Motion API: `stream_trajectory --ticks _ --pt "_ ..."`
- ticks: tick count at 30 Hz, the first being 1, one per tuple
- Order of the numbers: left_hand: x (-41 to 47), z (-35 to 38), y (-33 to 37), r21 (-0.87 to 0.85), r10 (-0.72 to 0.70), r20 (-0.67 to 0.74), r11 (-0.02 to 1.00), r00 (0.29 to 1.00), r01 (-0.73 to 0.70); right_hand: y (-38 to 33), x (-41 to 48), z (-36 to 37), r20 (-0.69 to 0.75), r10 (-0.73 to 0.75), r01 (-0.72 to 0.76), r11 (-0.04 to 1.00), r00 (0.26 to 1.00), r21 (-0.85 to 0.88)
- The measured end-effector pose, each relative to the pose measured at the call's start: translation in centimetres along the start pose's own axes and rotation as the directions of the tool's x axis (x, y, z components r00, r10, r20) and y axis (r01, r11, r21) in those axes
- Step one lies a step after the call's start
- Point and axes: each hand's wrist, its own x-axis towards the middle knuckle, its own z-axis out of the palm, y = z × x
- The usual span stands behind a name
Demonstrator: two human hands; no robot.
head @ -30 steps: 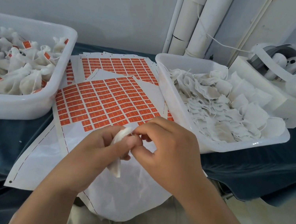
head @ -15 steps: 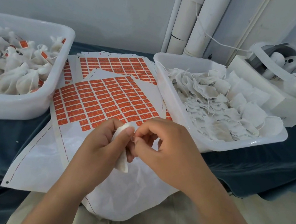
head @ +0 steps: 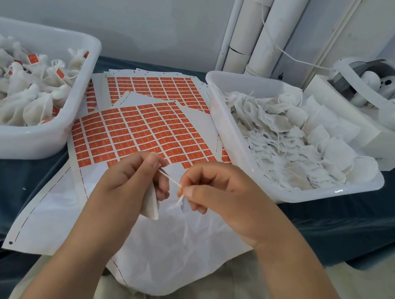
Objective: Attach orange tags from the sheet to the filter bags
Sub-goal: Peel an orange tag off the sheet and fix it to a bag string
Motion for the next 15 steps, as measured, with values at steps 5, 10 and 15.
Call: stream_trajectory --ticks 5,10,15 --pt "0.1 -0.2 -0.2 -0.034 -0.013 0.081 0.999 0.997 0.016 0.3 0.8 0.7 0.046 0.132 -0.140 0.961 0.990 0.237" --pt "0.1 -0.2 -0.2 -0.002 0.098 0.016 0.995 0.995 -0.098 0.2 0.9 1.9 0.137 0.201 -0.236 0.915 0.970 0.327" --pt "0.1 -0.5 0.2 -0.108 0.111 0.036 0.988 0.993 -0.107 0.7 1.0 1.7 0.205 0.135 -0.226 0.818 0.969 0.529"
